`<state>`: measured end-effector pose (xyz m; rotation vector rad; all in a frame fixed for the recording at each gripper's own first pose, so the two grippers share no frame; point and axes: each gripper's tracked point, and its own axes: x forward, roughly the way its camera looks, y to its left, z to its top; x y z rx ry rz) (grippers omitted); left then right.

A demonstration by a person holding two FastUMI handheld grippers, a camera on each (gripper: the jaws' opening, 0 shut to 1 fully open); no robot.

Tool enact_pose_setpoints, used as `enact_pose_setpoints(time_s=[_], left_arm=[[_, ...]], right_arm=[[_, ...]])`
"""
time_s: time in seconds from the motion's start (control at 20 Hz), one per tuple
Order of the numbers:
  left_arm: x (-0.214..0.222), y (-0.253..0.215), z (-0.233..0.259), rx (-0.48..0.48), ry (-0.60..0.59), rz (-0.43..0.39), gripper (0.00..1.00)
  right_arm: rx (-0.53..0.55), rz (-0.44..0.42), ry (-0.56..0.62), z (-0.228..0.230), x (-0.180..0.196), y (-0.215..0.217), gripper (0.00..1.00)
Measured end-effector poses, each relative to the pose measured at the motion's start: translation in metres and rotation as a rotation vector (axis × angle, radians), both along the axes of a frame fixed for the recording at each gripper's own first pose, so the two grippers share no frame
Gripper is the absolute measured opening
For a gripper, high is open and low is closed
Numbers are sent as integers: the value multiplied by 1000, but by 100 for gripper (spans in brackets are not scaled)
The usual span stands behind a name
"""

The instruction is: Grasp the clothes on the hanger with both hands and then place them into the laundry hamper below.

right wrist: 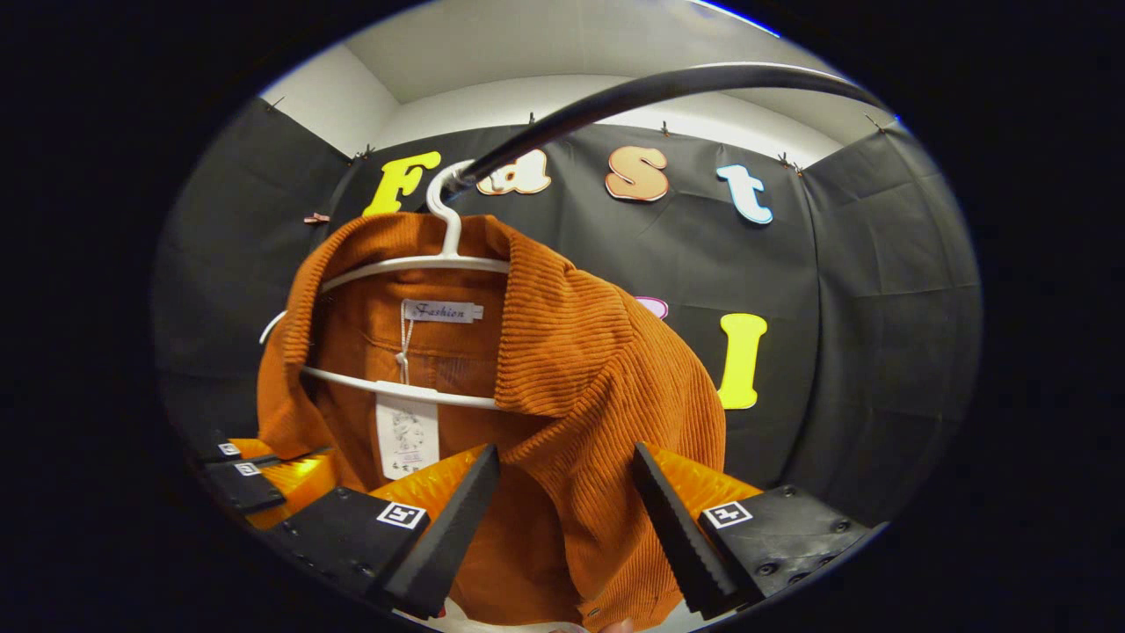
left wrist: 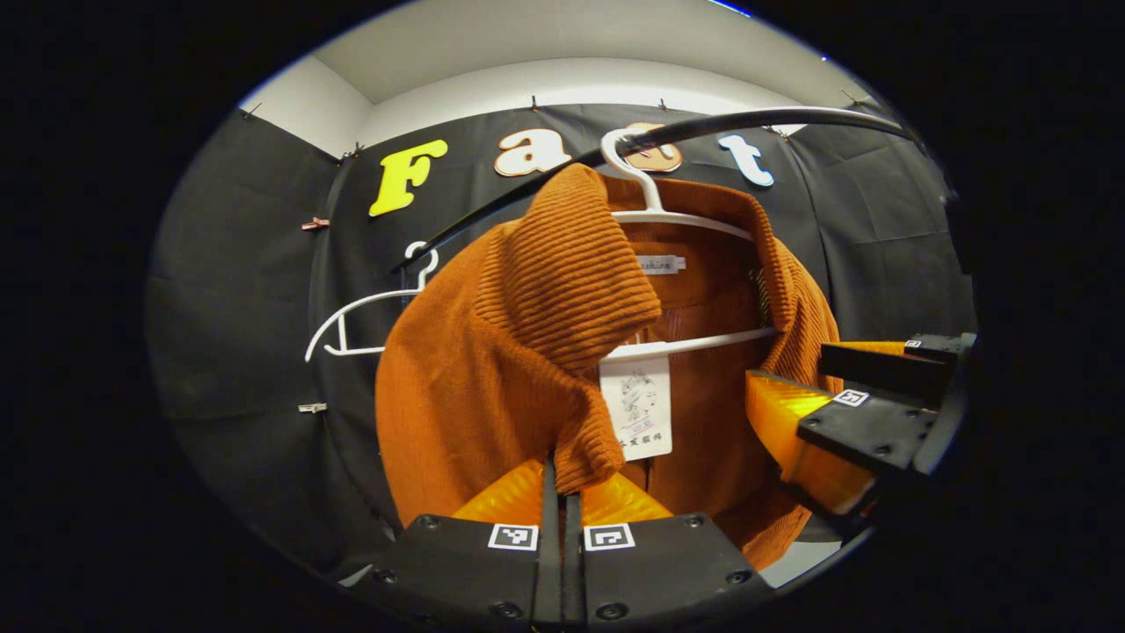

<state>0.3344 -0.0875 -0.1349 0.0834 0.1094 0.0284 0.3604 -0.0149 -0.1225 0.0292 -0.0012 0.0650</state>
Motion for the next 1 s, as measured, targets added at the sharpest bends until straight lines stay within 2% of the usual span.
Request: enact_pose_setpoints(time_s=[0.25,0.3,0.45,0.55,0.75,1.0], left_arm=[[2,12,7,-21,-1,9,3],[3,16,8,-24,-6,15,3],[4,23,8,-25,-6,26,5],[5,24,9,-24,-5,26,3],[5,20,7,-23,-4,11,3],[10,10,2,-39,15,-27,4]], right_arm=[[-44,-21,-40,-6,23,6,98],[-56,-42,-40,-8,28,0,94],[-34,-61,-7,-13,39,-14,43],[21,19,-27,-5,30,-3,10],[-30,75,-71,1,7,-9,9],[160,153,31,-10,4,-6,9]])
